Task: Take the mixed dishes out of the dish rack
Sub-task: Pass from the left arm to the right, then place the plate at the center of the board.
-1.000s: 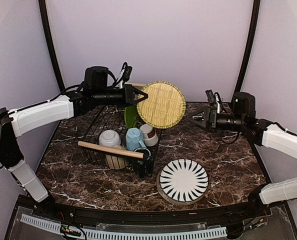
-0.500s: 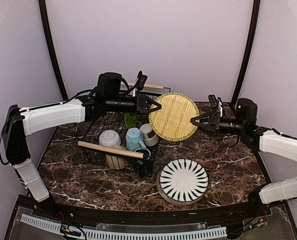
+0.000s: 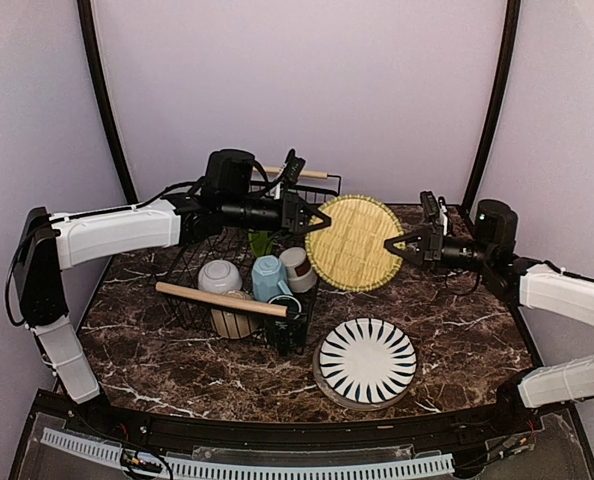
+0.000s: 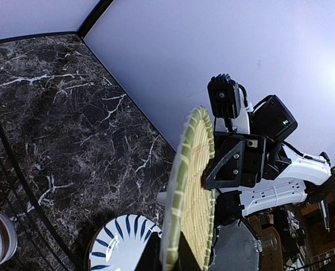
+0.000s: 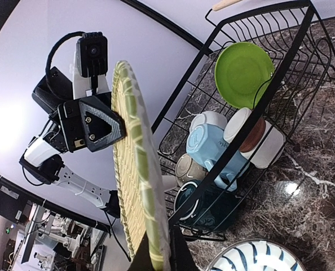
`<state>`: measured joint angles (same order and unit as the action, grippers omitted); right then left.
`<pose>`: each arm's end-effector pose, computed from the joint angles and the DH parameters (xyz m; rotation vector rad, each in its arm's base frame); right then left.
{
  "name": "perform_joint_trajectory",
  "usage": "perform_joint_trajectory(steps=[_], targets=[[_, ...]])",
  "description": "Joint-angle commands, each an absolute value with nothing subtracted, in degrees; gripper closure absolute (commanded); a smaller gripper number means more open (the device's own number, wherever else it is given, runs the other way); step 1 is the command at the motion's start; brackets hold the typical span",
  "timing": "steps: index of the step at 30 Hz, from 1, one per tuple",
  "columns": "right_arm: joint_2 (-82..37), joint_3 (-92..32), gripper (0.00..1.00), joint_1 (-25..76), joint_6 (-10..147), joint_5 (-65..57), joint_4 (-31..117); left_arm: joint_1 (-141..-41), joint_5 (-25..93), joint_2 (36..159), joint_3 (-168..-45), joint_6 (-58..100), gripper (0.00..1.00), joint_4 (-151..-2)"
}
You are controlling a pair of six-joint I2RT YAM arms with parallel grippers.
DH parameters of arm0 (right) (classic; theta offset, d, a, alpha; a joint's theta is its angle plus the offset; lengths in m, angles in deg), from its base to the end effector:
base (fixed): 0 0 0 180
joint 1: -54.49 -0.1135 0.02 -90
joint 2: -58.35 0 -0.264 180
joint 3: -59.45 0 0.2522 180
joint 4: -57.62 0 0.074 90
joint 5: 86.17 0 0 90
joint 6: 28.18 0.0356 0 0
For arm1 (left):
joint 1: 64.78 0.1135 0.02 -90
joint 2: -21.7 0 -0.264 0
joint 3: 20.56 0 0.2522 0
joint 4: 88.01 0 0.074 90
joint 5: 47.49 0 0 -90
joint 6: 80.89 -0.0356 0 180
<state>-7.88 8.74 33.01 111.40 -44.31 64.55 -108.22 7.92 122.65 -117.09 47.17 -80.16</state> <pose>0.2260 0.1174 0.2730 -0.2383 1.9490 1.5826 0.2929 -0.3052 0.3313 0.5864 1.9453 -1.5015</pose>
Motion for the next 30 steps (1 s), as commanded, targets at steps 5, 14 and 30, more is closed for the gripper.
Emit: perform_joint_trajectory(steps=[5,14,30], targets=[[-3.0,9.6,1.00,34.9,107.3,-43.8,61.3,-108.2,8.9,122.2,-120.1,44.2,0.62,-76.6],[4.0,7.6,1.00,35.9,96.4,-37.3,38.0,-107.7,14.3,121.3,-122.6,38.9,0.24,-68.7],[2.0,10.9,1.00,35.5,87.2,-40.9,15.8,-107.2,17.8,120.6,-122.4,38.7,0.19,-68.6]])
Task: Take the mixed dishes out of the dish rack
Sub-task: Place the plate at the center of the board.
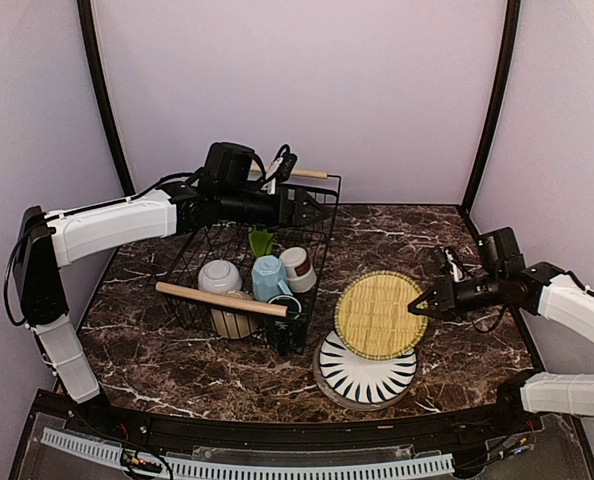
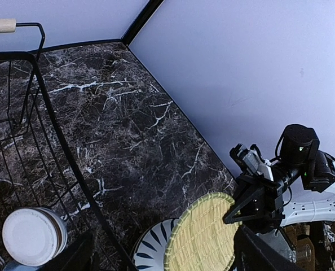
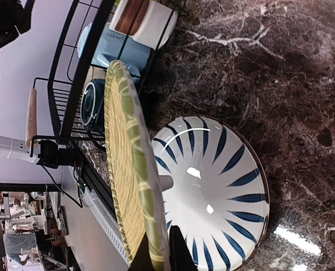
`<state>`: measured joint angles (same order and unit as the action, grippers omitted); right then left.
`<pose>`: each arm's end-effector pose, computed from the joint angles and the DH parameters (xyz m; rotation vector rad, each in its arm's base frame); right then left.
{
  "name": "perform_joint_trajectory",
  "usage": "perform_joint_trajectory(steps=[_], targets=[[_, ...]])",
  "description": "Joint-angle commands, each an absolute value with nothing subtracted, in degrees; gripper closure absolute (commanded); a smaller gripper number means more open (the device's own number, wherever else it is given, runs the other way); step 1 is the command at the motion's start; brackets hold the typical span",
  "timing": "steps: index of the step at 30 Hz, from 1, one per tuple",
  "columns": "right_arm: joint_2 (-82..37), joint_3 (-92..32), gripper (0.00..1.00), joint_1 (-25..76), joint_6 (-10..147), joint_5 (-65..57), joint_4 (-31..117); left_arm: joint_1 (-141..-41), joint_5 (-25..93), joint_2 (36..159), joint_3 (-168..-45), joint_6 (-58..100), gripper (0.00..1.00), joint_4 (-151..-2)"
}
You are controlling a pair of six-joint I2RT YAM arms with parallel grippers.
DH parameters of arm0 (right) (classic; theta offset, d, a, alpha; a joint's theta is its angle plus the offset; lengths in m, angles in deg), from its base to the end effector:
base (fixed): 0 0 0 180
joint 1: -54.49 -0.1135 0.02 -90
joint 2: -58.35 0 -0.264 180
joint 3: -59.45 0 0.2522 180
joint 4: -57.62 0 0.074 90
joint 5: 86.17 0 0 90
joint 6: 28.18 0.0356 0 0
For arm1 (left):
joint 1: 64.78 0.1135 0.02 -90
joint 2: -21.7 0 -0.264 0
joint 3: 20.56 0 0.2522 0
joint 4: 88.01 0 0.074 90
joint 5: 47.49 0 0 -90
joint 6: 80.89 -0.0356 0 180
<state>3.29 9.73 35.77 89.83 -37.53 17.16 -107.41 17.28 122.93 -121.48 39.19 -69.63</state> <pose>0.1725 0.0833 0.2342 -0.1746 2.4540 1.2343 0.3018 -0.2985 0.3370 0.5515 2.0027 -1.2419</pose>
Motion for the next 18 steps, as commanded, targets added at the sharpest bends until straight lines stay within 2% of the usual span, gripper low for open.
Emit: perform_joint_trajectory(steps=[1,18], targets=[[1.4,11.3,1.00,35.4,87.2,-41.0,16.1,-107.2,17.7,120.5,-122.2,38.8,0.19,-68.6],[-8.8,15.4,1.00,26.4,90.6,-36.9,26.5,-107.2,18.4,119.2,-120.2,39.6,0.18,-69.2]])
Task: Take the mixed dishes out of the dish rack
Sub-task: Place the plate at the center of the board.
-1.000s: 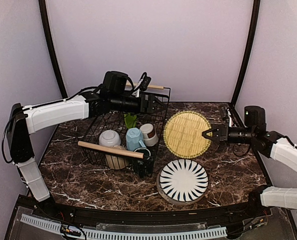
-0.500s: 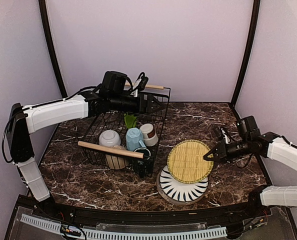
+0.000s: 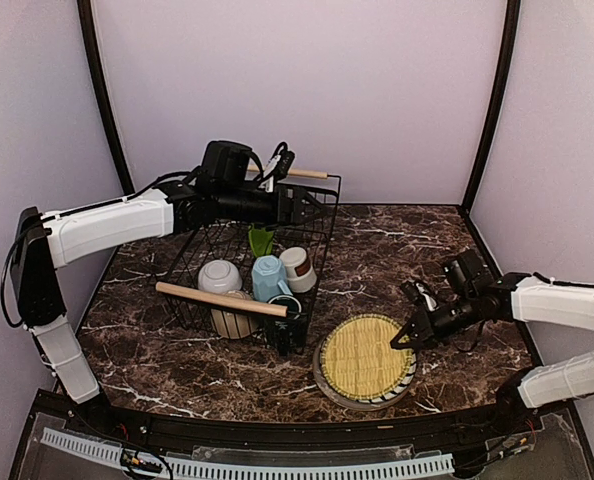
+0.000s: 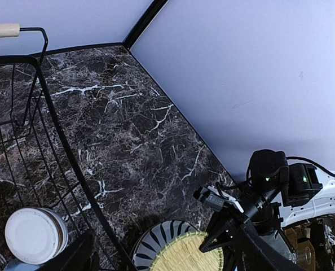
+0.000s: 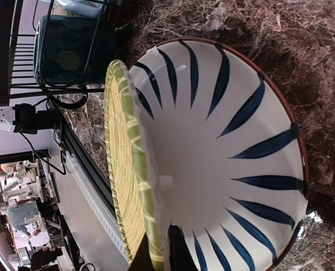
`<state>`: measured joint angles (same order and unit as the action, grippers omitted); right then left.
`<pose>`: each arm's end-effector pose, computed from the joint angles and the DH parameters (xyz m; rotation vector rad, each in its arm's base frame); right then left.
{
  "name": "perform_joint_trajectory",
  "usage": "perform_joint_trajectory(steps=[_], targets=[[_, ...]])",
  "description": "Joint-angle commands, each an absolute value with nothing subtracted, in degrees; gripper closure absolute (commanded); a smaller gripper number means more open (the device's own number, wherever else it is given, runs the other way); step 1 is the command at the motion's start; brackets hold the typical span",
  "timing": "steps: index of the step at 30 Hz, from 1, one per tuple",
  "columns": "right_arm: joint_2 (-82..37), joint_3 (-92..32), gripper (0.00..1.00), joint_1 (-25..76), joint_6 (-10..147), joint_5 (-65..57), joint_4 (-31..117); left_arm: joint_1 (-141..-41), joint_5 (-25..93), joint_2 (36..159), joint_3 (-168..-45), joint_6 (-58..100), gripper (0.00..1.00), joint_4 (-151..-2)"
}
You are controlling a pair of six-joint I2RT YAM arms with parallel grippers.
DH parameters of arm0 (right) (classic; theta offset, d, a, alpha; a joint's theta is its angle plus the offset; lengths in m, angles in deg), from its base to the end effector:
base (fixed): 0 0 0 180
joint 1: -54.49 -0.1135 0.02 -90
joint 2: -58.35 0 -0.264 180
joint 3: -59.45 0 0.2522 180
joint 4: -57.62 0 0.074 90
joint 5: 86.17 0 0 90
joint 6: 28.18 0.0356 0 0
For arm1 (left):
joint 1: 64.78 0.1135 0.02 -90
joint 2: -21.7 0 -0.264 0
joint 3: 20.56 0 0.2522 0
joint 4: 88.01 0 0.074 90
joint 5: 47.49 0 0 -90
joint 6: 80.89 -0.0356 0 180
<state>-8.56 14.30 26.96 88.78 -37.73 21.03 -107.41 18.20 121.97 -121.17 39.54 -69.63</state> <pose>0.1695 0.1150 0.1772 -0.3045 2.7044 1.2640 0.2994 -0.2956 0.3418 0.5338 1.9938 -1.2342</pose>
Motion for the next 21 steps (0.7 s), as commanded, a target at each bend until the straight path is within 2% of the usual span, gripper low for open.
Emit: perform_joint_trajectory(steps=[1,5,11,21], targets=[[-8.9,15.8,1.00,26.4,90.8,-36.9,27.0,-107.2,18.5,119.2,-120.2,39.6,0.19,-69.1],[-9.9,16.3,0.97,26.3,91.3,-36.6,28.1,-107.2,18.5,119.4,-120.2,39.5,0.18,-69.1],[-10.6,15.8,0.73,26.2,91.1,-35.7,26.9,-107.2,18.1,119.8,-120.3,39.6,0.18,-69.2],[-7.1,13.8,0.39,26.1,91.8,-27.8,19.9,-107.2,18.5,119.9,-120.3,38.9,0.18,-68.5]])
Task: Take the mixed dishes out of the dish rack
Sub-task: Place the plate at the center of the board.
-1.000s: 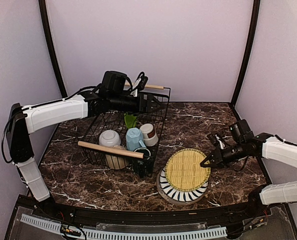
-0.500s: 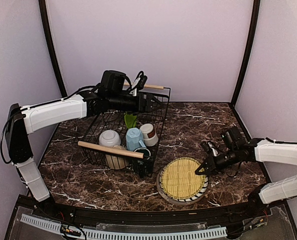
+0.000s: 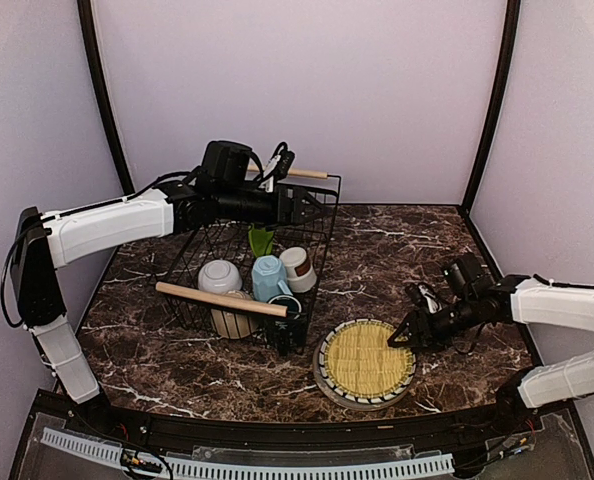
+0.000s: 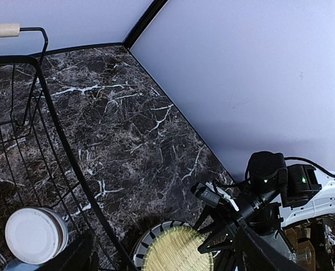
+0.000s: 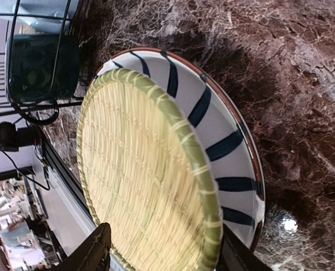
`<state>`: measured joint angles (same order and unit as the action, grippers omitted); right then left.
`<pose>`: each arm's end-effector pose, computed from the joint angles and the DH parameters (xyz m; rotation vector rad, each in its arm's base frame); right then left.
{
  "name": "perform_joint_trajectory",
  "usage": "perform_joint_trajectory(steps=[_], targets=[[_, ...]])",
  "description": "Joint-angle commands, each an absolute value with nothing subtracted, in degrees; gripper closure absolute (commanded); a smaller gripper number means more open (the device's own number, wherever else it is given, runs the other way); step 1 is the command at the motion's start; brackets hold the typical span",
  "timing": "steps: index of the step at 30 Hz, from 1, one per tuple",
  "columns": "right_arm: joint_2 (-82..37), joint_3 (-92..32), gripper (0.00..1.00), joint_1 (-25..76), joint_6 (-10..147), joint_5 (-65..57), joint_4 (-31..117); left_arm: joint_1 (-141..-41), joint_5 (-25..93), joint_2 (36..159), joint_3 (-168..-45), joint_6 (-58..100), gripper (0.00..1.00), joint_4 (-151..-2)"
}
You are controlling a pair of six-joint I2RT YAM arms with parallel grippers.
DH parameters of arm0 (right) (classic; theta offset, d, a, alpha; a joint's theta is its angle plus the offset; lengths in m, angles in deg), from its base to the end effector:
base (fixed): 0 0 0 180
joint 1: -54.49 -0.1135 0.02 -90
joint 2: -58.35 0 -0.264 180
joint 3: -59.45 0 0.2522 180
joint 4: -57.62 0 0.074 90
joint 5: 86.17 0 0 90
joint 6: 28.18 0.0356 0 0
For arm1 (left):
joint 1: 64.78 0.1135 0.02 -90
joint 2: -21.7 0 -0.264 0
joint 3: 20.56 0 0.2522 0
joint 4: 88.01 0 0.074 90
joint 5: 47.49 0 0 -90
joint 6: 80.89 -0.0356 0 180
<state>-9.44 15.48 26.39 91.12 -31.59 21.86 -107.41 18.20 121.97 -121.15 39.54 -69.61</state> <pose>0.1694 0.1139 0.1672 -0.2101 2.7547 1.1303 0.2994 -0.2955 0.3416 0.5337 1.9946 -1.2340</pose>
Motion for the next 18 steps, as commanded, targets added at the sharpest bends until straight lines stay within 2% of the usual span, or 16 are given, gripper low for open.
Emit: perform_joint_trajectory(steps=[1,10,13,18], targets=[[-6.8,13.7,0.36,26.1,92.0,-27.5,19.9,-107.2,18.5,119.9,-120.4,38.7,0.18,-68.3],[-4.8,12.7,0.21,26.2,91.8,-24.0,17.7,-107.1,22.3,118.8,-120.9,36.1,0.17,-64.0],[-3.3,11.7,0.18,26.1,91.8,-21.2,17.1,-107.0,26.5,117.7,-121.4,33.8,0.17,-61.4],[-1.7,8.1,0.06,26.3,92.4,-14.4,17.0,-105.6,35.3,117.0,-124.4,29.0,0.11,-52.3]])
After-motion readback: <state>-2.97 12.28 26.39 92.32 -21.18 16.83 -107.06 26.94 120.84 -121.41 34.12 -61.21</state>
